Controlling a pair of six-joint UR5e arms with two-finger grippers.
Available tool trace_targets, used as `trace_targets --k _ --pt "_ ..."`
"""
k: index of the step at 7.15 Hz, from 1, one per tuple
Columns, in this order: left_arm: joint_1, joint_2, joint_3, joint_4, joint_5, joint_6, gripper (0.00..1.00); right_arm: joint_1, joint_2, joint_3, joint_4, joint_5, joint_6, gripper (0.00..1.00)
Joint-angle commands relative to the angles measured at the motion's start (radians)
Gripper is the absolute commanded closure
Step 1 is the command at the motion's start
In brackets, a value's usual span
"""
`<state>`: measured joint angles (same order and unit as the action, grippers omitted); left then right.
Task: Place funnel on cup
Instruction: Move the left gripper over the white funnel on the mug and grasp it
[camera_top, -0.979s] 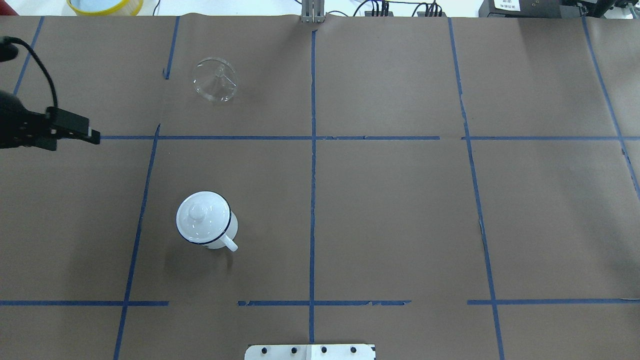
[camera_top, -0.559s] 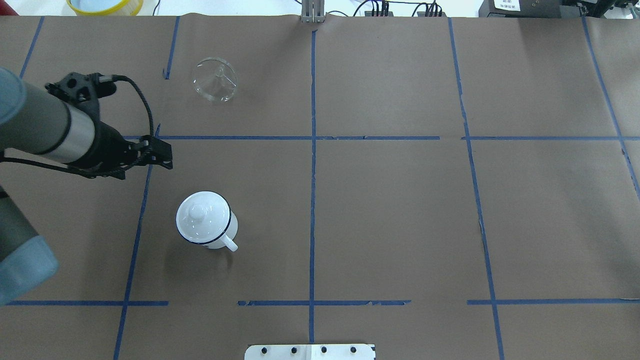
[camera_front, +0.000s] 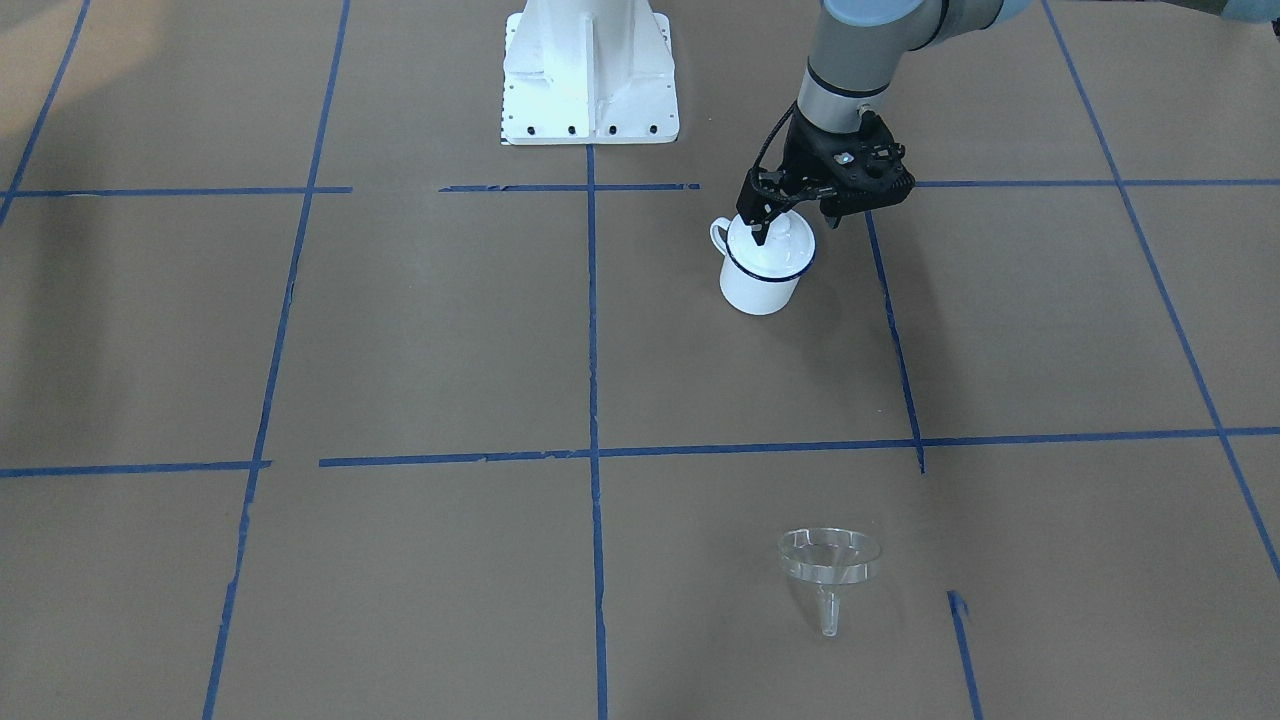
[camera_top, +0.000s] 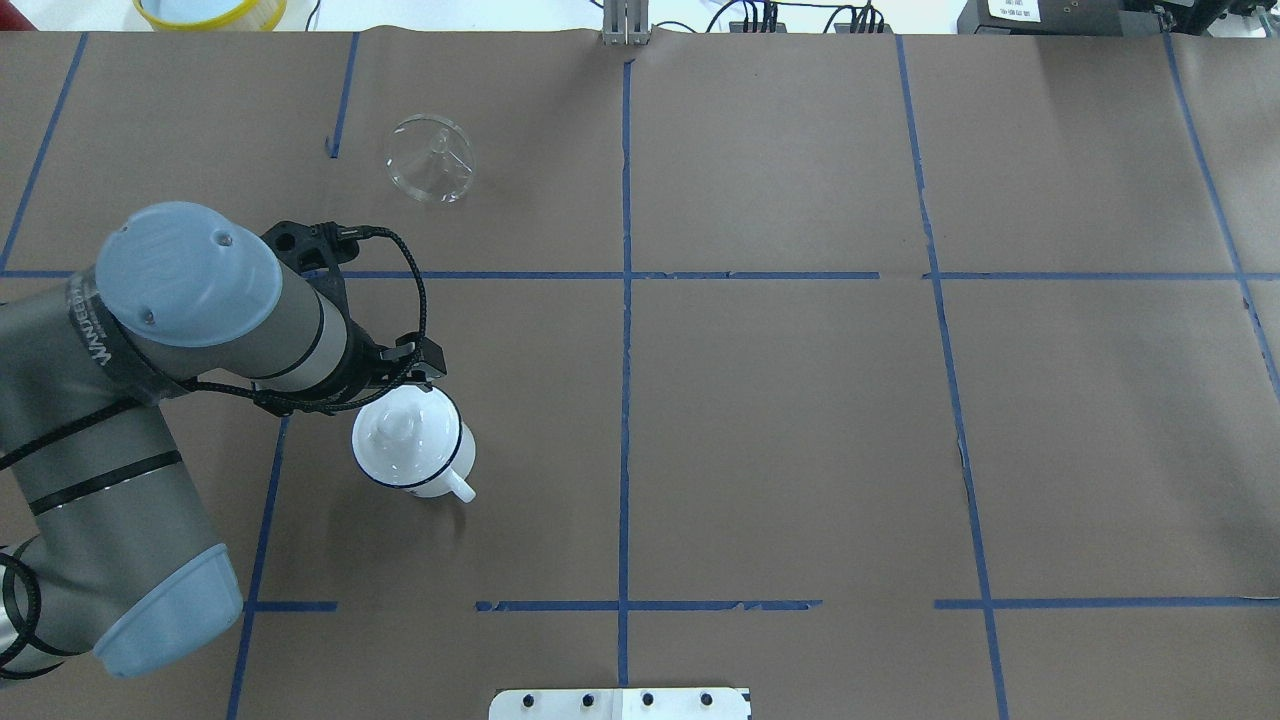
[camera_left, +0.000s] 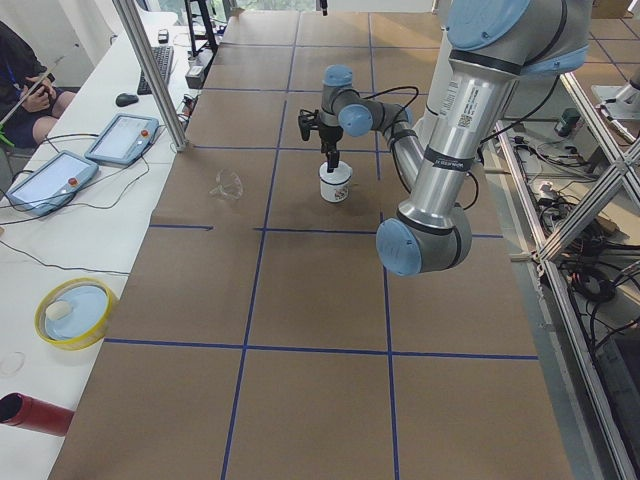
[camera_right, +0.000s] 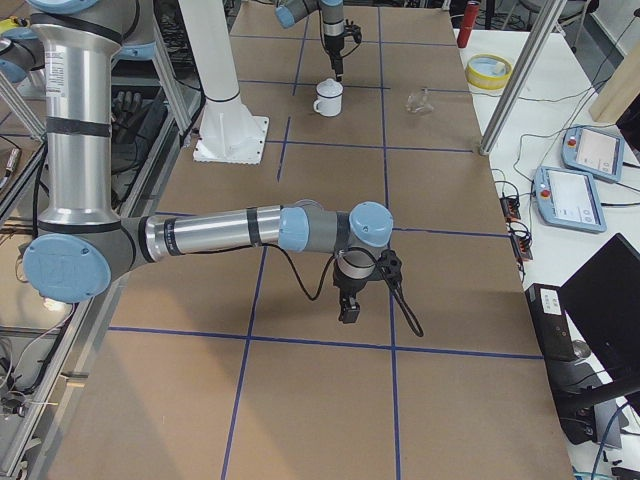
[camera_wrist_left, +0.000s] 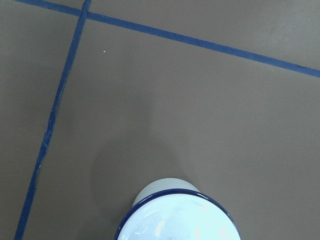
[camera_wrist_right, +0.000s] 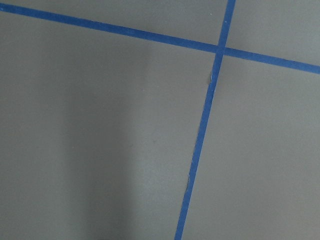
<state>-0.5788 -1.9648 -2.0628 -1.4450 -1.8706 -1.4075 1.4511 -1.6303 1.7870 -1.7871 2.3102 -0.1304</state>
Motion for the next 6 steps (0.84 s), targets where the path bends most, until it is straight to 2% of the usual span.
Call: trace_targets --k 1,5,6 --pt "0.022 -0.002 0.003 0.002 0.007 -0.004 0.0 0.0 0.0 -0.001 0.0 0.0 0.0 0.0" --pt "0.048 -0.002 0.006 -0.002 0.007 -0.002 0.03 0.0 0.0 0.0 0.0 0.0 0.0 0.0" --pt "0.048 -0.002 0.006 -0.002 0.005 -0.002 0.22 0.0 0.0 0.0 0.0 0.0 0.0 0.0"
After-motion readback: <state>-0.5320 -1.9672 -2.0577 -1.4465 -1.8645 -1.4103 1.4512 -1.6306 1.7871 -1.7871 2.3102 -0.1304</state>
